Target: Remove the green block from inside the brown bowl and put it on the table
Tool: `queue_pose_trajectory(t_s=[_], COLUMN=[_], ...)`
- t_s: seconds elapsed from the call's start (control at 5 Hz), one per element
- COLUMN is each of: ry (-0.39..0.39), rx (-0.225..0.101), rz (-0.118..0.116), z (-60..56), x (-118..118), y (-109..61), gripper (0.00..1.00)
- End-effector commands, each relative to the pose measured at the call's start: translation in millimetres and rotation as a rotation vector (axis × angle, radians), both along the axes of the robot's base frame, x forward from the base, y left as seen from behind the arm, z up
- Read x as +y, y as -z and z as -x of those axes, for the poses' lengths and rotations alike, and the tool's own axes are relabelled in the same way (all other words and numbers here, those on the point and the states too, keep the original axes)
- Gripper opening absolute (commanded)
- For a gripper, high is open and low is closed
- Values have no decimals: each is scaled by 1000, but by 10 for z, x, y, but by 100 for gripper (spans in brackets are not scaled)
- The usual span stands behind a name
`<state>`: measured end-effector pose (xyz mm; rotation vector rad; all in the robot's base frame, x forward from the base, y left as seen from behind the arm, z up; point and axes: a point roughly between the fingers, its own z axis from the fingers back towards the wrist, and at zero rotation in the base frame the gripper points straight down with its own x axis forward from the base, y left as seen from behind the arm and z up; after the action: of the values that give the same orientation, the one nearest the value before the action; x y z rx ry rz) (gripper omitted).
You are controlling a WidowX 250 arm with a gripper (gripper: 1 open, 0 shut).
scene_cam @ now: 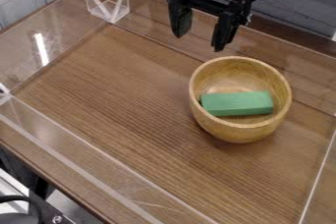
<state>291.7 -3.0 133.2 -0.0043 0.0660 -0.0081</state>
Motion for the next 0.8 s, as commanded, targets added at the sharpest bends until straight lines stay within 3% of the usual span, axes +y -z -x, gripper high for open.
queue_pose_trajectory(t_s=[0.0, 0.2, 0.4, 0.6], ry=[148, 338, 494, 577], rx=[7, 22, -8, -19], rz=[8, 18, 15, 19], z=[-55, -113, -187, -223], x=[-114, -286, -453, -527], y=[99, 282, 363, 467], gripper=[100, 100, 100, 100])
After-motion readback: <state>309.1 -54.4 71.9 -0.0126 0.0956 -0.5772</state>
